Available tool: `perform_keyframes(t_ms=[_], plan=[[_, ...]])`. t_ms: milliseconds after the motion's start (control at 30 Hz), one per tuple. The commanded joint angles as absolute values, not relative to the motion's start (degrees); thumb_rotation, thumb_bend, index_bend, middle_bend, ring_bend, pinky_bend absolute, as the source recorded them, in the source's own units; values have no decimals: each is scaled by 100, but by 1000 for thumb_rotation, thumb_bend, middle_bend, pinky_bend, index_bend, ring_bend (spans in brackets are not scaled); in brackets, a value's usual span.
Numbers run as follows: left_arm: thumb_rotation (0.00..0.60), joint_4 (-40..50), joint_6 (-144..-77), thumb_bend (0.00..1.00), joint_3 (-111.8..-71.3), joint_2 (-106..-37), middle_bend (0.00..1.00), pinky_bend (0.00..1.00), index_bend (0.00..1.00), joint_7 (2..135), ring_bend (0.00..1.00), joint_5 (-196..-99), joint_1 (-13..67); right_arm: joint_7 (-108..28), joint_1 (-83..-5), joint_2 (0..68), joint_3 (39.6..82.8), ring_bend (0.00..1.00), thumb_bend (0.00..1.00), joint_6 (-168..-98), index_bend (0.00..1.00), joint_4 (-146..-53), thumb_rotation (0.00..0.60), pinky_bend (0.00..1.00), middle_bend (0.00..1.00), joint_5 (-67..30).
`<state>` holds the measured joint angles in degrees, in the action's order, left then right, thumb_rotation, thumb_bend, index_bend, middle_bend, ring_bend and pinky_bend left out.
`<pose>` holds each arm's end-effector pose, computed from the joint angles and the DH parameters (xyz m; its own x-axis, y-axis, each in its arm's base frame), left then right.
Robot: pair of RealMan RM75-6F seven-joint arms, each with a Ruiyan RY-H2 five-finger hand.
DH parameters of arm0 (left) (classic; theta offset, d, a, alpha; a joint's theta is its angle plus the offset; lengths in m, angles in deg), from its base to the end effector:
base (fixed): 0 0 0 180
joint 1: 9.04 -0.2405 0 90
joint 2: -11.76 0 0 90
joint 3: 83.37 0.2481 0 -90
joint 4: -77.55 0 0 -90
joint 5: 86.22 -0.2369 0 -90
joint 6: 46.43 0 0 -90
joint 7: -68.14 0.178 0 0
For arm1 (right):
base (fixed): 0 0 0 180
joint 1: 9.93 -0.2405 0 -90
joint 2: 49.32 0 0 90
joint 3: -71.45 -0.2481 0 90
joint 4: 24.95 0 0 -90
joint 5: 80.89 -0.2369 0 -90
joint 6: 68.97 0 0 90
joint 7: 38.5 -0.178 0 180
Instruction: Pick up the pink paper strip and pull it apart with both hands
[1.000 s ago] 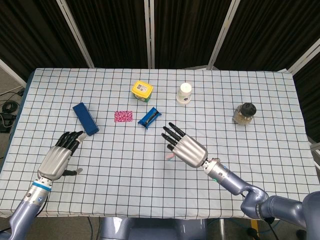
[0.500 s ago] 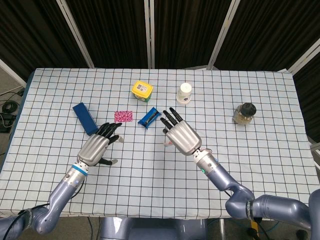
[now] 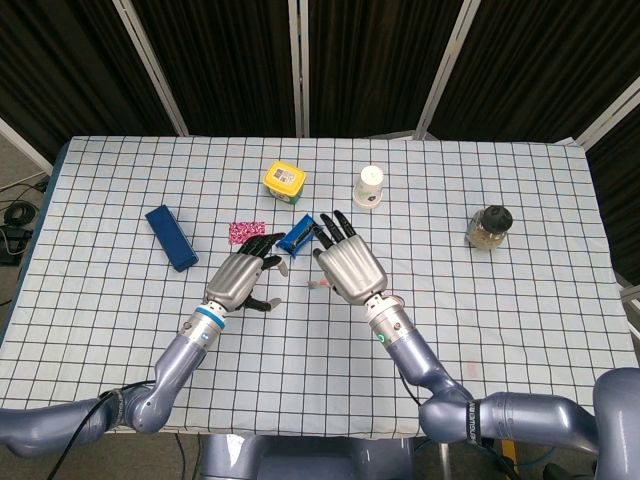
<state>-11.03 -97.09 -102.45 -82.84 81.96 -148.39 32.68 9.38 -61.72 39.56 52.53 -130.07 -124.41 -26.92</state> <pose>-0.0692 0.3683 -0.0734 0.1506 0.3666 0.9181 0.9395 -0.3422 -0.0174 -0.0012 -0.3691 -0.0286 0.5545 -0.0249 0.8318 -0.7294 -0.4957 0.4714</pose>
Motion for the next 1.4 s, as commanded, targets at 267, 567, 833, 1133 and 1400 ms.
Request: perform_keyframes(t_ms=[267,567,833,1133,1400], plan=[[600,-808,-9563,289,-10377,-8601,0,0,428,7983,0,-14385,3599,1240,-6454,4175,5244,0,482,-13253,706,-12586,600,3,190,-3128],[600,-788,-9633,373,-10330,-8655,0,0,475,7885,0,-14305,3703,1273,-6578,4228,5335,0,482,-13377,706,-12636,600,3,190,-3180],[600,-843,-9723,379,-10225,-8663,0,0,480,7929,0,-14259,3751,1198,-6610,4189,5396,0,482,-13448,706,-12676,600,3,191,-3203],[600,-887,-9790,379,-10092,-8657,0,0,481,7969,0,-14216,3766,1122,-6640,4129,5446,0,483,-13492,706,-12639,600,3,191,-3192],[600,-841,-9821,378,-10080,-8688,0,0,481,7946,0,-14159,3816,1059,-6661,4094,5508,0,483,-13497,706,-12638,600,3,191,-3205]])
